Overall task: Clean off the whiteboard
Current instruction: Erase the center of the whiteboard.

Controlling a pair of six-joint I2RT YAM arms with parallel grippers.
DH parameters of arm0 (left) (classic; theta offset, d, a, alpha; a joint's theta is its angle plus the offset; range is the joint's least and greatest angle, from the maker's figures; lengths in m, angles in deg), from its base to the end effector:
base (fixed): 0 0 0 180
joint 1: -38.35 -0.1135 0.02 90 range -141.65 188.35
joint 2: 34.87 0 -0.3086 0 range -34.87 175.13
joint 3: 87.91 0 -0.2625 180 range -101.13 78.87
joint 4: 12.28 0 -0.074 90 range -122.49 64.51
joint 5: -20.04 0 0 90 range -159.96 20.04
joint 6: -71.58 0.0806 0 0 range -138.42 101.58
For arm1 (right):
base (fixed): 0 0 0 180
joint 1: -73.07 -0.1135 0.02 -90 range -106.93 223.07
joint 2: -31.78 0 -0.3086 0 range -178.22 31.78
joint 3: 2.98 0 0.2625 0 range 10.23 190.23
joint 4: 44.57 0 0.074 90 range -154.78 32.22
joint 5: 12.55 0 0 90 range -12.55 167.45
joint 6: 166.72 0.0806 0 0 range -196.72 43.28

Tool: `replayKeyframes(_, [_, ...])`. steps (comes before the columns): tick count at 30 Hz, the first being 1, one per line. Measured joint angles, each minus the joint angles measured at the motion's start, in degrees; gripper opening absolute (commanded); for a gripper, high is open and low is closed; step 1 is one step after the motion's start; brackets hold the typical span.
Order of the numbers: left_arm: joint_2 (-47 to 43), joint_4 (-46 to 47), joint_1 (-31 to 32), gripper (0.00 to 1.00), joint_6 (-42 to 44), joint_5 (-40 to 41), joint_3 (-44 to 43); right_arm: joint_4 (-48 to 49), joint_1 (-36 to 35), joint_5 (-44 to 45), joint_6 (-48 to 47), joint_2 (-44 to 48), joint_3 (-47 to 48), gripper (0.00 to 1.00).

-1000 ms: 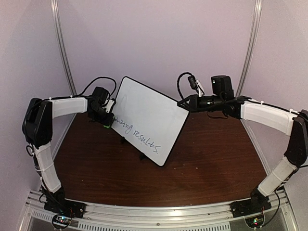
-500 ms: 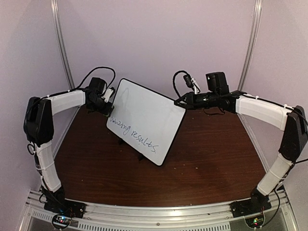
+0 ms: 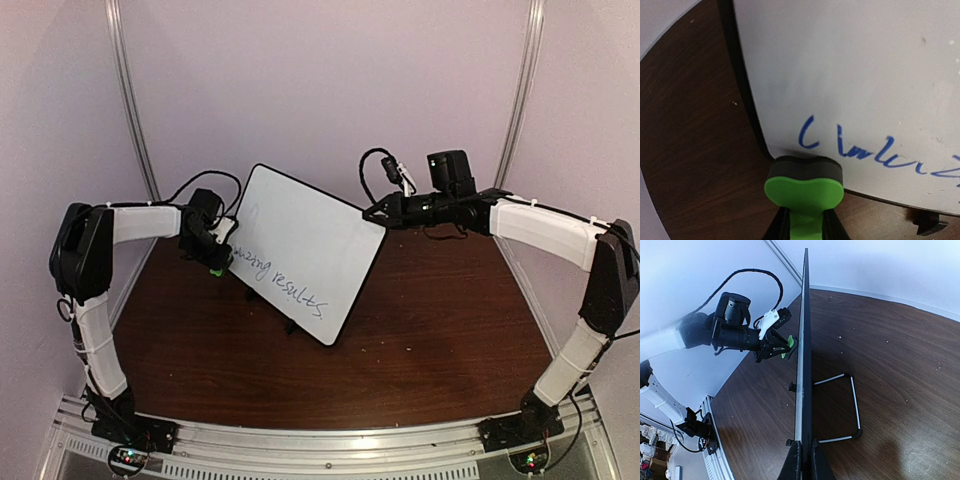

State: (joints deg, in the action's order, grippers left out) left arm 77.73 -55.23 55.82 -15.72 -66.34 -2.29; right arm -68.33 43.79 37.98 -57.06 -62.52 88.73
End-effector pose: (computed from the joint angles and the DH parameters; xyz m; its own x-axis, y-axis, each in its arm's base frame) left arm 0.4426 -0.1340 0.1810 -0.8220 0.3080 -0.4791 0.3096 0.9477 0.0780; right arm 0.3478 0.2537 0.3489 -0.6588 -0.0716 -0.7489 -0.6932 0.4448 0.5672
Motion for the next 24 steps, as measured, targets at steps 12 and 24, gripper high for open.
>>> replayKeyframes(12, [0.6, -2.0, 0.3, 0.05, -1.1, 0.5, -2.5, 0.0, 0.0, 0.0, 0.0, 0.0, 0.0, 0.00])
replayKeyframes(24, [1.7, 1.5, 0.3, 0.05, -1.6, -0.8, -6.7, -0.4, 0.0, 0.7, 0.7, 0.0, -0.1, 0.00])
